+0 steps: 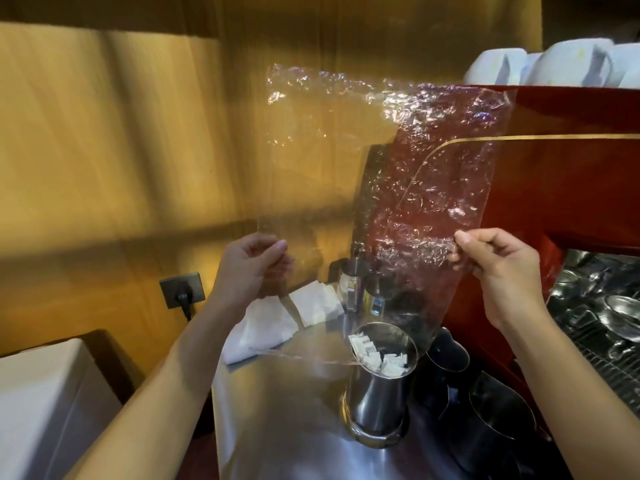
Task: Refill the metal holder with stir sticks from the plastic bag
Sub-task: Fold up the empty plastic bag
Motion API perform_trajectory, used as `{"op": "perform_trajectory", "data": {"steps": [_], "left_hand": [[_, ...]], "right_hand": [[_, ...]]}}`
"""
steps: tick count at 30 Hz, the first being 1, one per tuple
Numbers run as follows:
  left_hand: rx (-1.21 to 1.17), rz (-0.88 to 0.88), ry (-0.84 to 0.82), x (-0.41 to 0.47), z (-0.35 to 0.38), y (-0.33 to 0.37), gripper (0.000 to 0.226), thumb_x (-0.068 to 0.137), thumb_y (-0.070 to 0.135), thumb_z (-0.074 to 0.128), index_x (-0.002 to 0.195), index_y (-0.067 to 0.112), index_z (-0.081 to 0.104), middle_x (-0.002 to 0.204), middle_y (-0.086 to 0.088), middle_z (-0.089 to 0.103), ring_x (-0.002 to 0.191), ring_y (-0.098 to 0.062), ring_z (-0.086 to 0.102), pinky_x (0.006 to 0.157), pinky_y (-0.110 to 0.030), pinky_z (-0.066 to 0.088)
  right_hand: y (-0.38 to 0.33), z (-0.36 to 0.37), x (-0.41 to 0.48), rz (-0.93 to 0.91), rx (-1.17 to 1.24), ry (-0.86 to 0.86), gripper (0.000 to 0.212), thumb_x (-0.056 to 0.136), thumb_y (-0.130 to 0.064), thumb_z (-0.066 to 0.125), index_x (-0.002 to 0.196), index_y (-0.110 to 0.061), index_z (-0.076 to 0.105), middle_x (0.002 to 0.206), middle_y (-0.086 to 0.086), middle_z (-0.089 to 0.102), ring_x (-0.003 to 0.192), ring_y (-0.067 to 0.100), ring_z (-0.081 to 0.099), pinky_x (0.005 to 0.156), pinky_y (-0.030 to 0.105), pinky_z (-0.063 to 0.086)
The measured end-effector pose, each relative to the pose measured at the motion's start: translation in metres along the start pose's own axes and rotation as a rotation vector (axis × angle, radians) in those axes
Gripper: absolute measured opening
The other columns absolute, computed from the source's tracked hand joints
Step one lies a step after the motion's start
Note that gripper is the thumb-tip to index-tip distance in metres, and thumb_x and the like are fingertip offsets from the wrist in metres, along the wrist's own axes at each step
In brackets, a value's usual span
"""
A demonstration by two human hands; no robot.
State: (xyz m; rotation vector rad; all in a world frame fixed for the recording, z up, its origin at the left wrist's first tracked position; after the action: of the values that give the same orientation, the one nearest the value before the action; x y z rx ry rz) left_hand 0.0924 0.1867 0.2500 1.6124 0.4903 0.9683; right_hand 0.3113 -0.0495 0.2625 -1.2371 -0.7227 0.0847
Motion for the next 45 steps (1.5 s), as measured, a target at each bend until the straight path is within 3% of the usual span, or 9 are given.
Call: {"op": "perform_trajectory", "data": {"steps": [4,11,15,19,23,27,32,40,45], "left_hand": [[0.02,0.021,0.021,-0.004,0.001,0.009,0.012,0.086,0.012,0.062,0.077,0.018,0.067,0.058,0.002,0.069,0.05,-0.01,0.064,0.044,-0.02,0.052],[-0.013,0.004,-0.062,-0.018,-0.017,0.013,0.007,0.083,0.021,0.065,0.081,0.014,0.065,0.06,-0.001,0.07,0.051,-0.014,0.063,0.043,-0.023,0.051],[-0.023,-0.037,0.021,-0.03,-0.034,0.005,0.015,0.086,0.011,0.061,0.072,0.01,0.064,0.048,0.0,0.064,0.041,-0.012,0.057,0.039,-0.021,0.049],[-0.103,-0.099,0.198,-0.049,-0.057,-0.012,0.017,0.086,0.005,0.059,0.069,0.006,0.06,0.045,0.001,0.061,0.036,-0.01,0.052,0.033,-0.015,0.041],[-0.096,-0.134,0.226,-0.073,-0.072,-0.027,0.026,0.085,0.012,0.061,0.06,0.013,0.065,0.047,0.0,0.061,0.04,-0.012,0.052,0.037,-0.018,0.042],[-0.034,-0.182,0.221,-0.09,-0.092,-0.037,0.026,0.086,0.009,0.059,0.063,0.017,0.07,0.053,0.0,0.065,0.045,-0.011,0.058,0.038,-0.02,0.045],[0.101,-0.145,0.156,-0.107,-0.105,-0.035,0.015,0.078,0.024,0.061,0.069,0.02,0.073,0.061,0.0,0.07,0.051,-0.009,0.061,0.044,-0.021,0.05],[0.095,-0.123,0.159,-0.12,-0.108,-0.034,0.021,0.089,-0.001,0.051,0.084,0.005,0.07,0.059,-0.002,0.069,0.052,-0.011,0.063,0.05,-0.022,0.055],[0.083,-0.095,0.169,-0.122,-0.113,-0.032,0.026,0.089,-0.003,0.049,0.086,0.014,0.069,0.062,-0.005,0.071,0.057,-0.015,0.066,0.054,-0.025,0.057]], "right_hand": [[-0.004,0.003,0.004,0.006,0.085,0.015,0.007,0.072,-0.02,0.072,0.067,-0.02,0.068,0.053,-0.004,0.066,0.041,0.009,0.054,0.038,0.018,0.044],[-0.002,0.008,0.004,0.086,0.085,-0.045,0.015,0.075,-0.015,0.071,0.061,-0.019,0.065,0.055,-0.002,0.06,0.043,0.006,0.05,0.035,0.016,0.04],[0.011,0.019,-0.004,0.159,0.092,-0.145,0.016,0.08,-0.009,0.065,0.066,-0.015,0.061,0.049,-0.004,0.061,0.039,0.005,0.048,0.034,0.016,0.037],[0.03,0.039,-0.02,0.268,0.079,-0.31,0.009,0.072,-0.018,0.068,0.076,-0.011,0.064,0.052,0.002,0.065,0.039,0.012,0.053,0.034,0.02,0.042],[0.053,0.059,-0.038,0.369,0.014,-0.499,0.01,0.068,-0.013,0.071,0.077,-0.011,0.069,0.061,0.012,0.065,0.044,0.019,0.056,0.037,0.023,0.045],[0.067,0.069,-0.043,0.391,0.027,-0.484,0.007,0.062,-0.012,0.071,0.069,-0.012,0.072,0.059,0.015,0.06,0.038,0.017,0.048,0.036,0.023,0.045],[0.078,0.075,-0.048,0.55,0.142,-0.553,0.009,0.069,-0.002,0.064,0.073,-0.006,0.071,0.055,0.007,0.068,0.042,0.015,0.062,0.037,0.022,0.049],[0.086,0.08,-0.05,0.636,0.196,-0.636,0.024,0.068,-0.004,0.064,0.091,0.004,0.068,0.06,0.015,0.067,0.044,0.018,0.062,0.036,0.021,0.046],[0.092,0.082,-0.045,0.608,0.263,-0.677,0.024,0.069,-0.002,0.064,0.091,0.001,0.071,0.061,0.013,0.069,0.047,0.016,0.063,0.039,0.02,0.048]]}}
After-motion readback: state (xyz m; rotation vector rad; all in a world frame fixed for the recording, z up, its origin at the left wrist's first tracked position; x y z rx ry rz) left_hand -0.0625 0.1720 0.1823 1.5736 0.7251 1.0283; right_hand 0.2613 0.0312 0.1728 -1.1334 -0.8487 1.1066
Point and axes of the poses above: each hand's wrist, its own x-axis towards the middle knuckle, its own z-axis out of the palm, y = z × x, the point moved 4 cm from there along x, towards the middle knuckle
